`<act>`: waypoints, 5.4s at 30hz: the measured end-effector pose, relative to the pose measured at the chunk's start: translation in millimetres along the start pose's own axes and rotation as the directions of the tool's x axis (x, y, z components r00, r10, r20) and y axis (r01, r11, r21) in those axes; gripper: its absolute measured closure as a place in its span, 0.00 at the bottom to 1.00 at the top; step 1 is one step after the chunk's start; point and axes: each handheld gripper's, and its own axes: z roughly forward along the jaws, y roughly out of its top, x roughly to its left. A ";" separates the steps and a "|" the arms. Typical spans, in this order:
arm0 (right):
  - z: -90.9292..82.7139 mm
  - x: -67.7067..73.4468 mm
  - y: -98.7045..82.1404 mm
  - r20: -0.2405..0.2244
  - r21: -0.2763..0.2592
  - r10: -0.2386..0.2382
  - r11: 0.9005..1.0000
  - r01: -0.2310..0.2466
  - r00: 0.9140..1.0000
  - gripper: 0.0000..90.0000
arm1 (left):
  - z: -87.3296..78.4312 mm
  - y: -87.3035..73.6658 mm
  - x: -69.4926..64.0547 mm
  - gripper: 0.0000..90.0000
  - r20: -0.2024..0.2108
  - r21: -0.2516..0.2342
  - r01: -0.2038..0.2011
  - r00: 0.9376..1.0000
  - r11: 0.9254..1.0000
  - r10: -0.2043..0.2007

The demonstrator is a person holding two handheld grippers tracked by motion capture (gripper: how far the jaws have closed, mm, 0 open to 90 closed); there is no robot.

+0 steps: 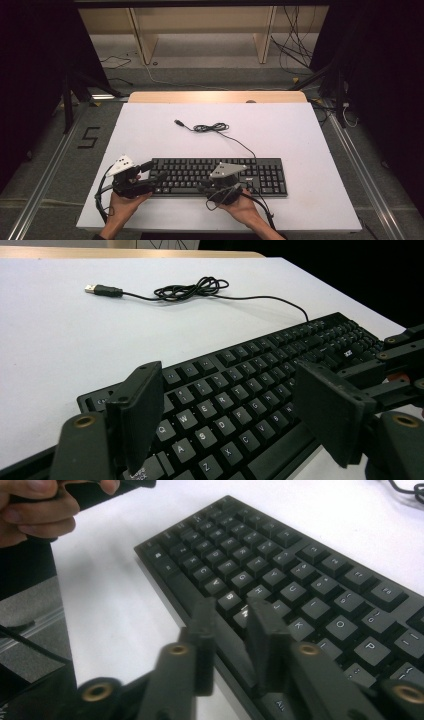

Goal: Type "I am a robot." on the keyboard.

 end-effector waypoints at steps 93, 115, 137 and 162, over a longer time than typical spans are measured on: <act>-38.7 -19.8 1.8 0.063 -0.119 0.090 0.989 -0.082 0.994 0.38 | 29.3 4.0 -6.0 0.61 0.006 0.105 -0.060 0.998 0.993 0.060; -50.7 -18.4 -1.8 0.063 -0.136 0.096 0.987 -0.087 0.993 0.34 | 65.5 9.2 -8.0 0.99 0.023 0.263 -0.105 0.994 0.959 0.102; -52.4 -16.8 -2.2 0.055 -0.145 0.096 0.986 -0.088 0.994 0.33 | 77.6 6.8 -5.3 0.99 0.014 0.316 -0.106 0.994 0.943 0.107; -53.8 -18.3 -1.8 0.062 -0.153 0.099 0.984 -0.089 0.993 0.33 | 62.2 11.2 -7.0 0.85 0.009 0.256 -0.098 0.995 0.962 0.099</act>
